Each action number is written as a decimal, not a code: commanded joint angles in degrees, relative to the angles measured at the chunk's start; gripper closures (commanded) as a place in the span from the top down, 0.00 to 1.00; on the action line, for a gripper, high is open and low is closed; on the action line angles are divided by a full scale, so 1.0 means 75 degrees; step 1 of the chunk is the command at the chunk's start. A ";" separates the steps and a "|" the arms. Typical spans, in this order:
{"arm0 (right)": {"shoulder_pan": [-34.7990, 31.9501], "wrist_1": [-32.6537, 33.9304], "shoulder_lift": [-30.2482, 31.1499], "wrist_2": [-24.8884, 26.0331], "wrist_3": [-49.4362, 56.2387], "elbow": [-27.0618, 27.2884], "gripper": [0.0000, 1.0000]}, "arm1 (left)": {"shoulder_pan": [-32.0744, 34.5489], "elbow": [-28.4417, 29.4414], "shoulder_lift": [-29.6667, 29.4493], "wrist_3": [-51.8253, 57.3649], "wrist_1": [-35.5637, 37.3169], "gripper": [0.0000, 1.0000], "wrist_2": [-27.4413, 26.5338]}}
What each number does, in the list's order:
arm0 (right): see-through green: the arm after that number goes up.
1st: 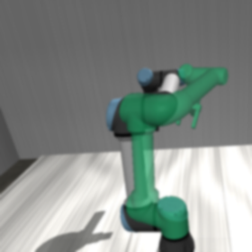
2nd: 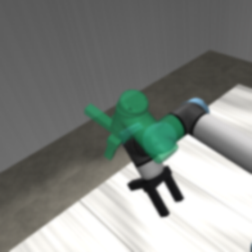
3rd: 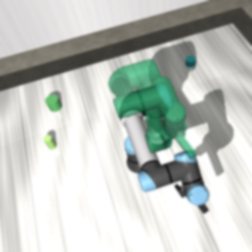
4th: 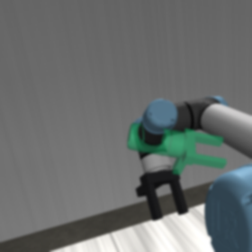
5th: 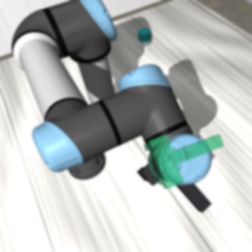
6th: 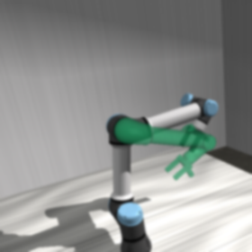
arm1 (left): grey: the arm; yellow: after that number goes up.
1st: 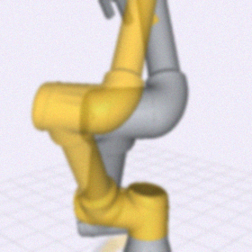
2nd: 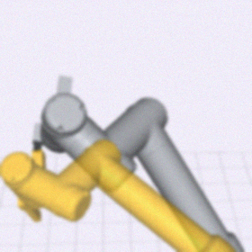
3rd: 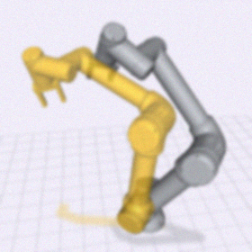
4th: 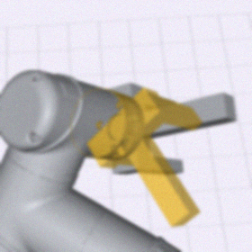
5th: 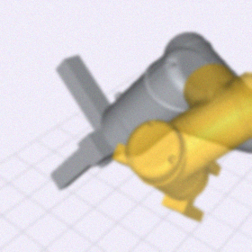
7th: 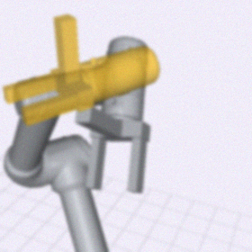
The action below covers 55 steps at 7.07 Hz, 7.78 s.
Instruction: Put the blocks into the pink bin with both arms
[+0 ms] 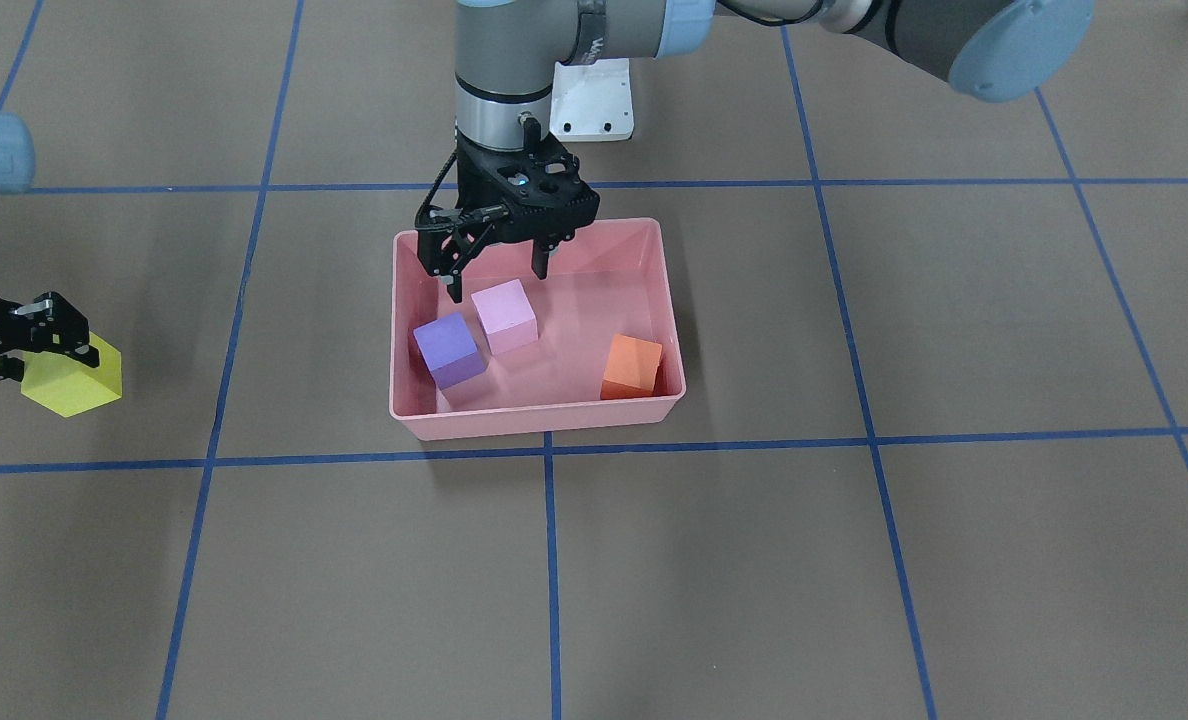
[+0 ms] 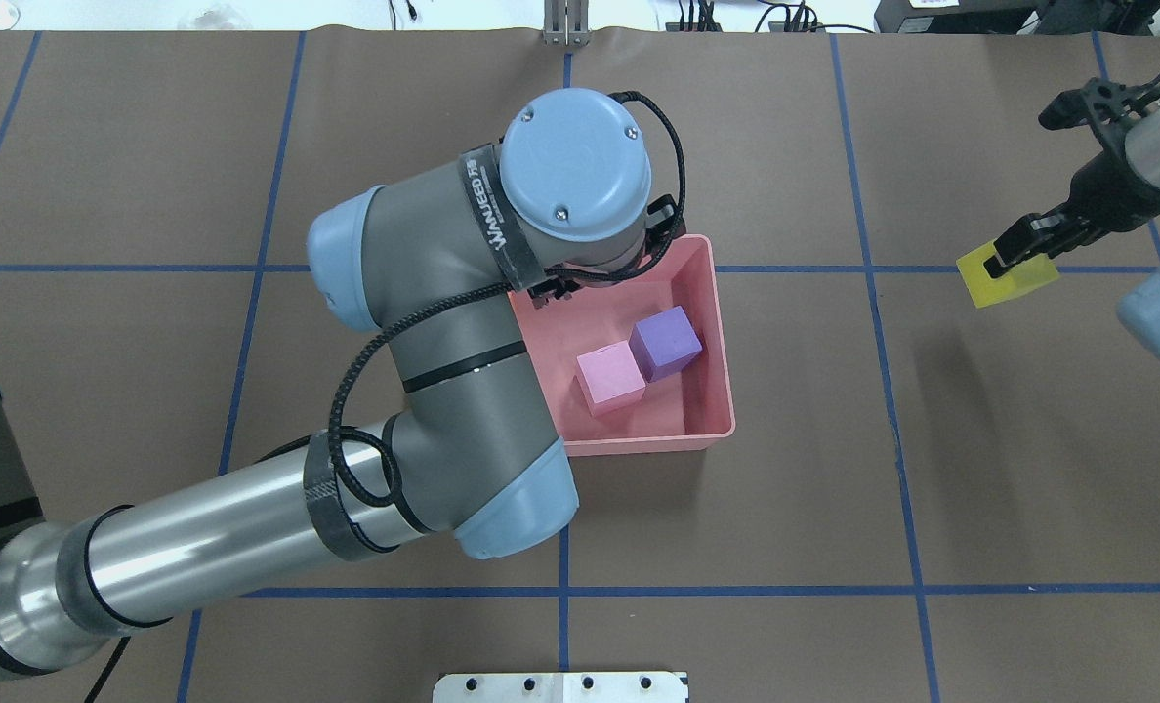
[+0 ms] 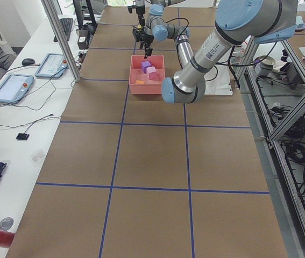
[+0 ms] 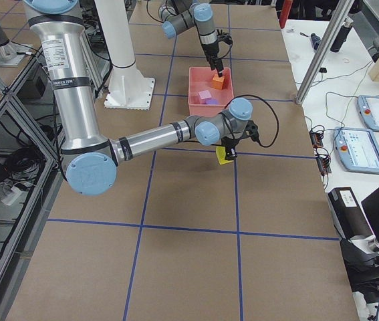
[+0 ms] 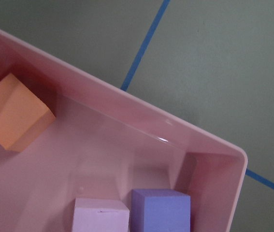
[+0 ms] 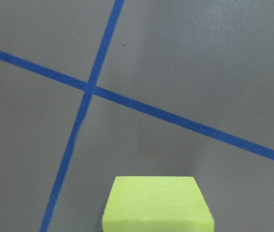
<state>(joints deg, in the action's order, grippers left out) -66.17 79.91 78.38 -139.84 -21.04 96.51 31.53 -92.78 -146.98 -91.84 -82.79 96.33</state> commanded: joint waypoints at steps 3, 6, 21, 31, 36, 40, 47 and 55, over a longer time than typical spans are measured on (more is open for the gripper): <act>-0.0261 0.2373 -0.1903 -0.0621 -0.0940 0.0455 0.00 | 0.2339 -0.1924 0.2412 0.4768 0.1243 1.00 0.1774; 0.1199 0.2365 -0.3473 0.0322 -0.3888 0.0409 0.00 | 0.3190 -0.1996 0.4240 0.7613 0.0590 1.00 0.2495; 0.4195 0.3000 -0.4955 0.3516 -0.6656 0.0416 1.00 | 0.4421 -0.1891 0.6226 0.9211 -0.0469 1.00 0.3398; -0.2107 0.3666 -0.0109 0.0645 0.3822 -0.0165 1.00 | 0.7723 -0.0148 0.6671 1.4726 0.0529 1.00 0.4416; -0.2696 0.1137 0.1043 0.0646 0.3696 -0.1206 1.00 | 0.8042 -0.0179 0.7749 1.4896 -0.0773 1.00 0.4475; -0.2732 0.1123 0.1139 0.0598 0.3695 -0.1302 1.00 | 0.7996 -0.0484 0.7891 1.3969 -0.0820 1.00 0.4687; -0.3471 0.1111 0.1641 0.0200 0.3695 -0.0695 1.00 | 0.7995 -0.0555 0.7879 1.3969 -0.0820 1.00 0.4687; -0.3482 0.1088 0.1654 0.0000 0.3707 -0.0646 1.00 | 0.7995 -0.0508 0.7809 1.3969 -0.0808 1.00 0.4675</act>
<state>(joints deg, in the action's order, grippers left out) -92.23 88.10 90.73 -139.93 6.74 91.60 91.46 -96.63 -88.46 12.92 -88.86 131.40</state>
